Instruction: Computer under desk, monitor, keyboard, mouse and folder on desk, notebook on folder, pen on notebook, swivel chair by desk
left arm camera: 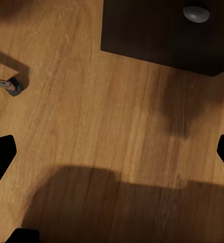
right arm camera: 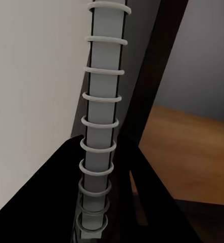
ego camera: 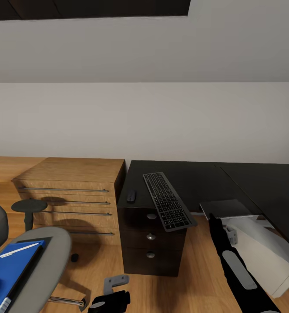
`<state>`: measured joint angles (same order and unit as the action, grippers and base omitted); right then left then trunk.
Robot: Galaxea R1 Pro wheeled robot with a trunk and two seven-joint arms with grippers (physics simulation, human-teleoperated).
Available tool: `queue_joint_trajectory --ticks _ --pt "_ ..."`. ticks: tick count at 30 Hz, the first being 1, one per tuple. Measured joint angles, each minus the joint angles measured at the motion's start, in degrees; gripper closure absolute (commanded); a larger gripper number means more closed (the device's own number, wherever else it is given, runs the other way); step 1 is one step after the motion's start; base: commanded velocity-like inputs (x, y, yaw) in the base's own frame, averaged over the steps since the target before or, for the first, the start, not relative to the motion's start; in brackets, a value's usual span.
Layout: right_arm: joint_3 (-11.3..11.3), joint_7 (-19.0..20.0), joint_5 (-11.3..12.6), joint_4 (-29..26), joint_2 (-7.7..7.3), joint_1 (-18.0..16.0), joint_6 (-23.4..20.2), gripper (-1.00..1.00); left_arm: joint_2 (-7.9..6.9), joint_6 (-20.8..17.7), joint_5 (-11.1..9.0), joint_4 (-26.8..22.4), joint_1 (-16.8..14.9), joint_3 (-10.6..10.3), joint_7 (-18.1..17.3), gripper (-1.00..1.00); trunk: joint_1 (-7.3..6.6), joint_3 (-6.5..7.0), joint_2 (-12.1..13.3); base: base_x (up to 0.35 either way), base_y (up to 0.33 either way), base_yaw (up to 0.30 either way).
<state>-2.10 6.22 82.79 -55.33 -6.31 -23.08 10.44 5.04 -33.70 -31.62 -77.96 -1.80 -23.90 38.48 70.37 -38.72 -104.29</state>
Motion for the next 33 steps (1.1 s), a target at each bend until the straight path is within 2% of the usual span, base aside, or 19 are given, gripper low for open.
queue_joint_trajectory --ticks 8,22,33 --pt "0.00 -0.02 0.08 0.01 -0.31 0.00 -0.05 1.00 -0.17 -0.01 0.00 -0.02 0.00 0.03 0.12 -1.00 -0.02 0.00 0.00 0.191 -0.053 0.000" --pt "-0.02 -0.28 0.28 0.09 0.02 0.09 0.13 1.00 -0.19 -0.04 -0.09 -0.01 0.00 -0.02 0.00 -1.00 -0.02 0.00 0.00 0.139 -0.008 0.000" --pt "0.06 -2.14 -0.31 -0.28 -0.12 0.07 -0.05 1.00 -0.11 -0.08 -0.09 -0.02 0.00 -0.02 -0.11 -1.00 0.00 0.01 -0.01 0.010 0.000 0.000"
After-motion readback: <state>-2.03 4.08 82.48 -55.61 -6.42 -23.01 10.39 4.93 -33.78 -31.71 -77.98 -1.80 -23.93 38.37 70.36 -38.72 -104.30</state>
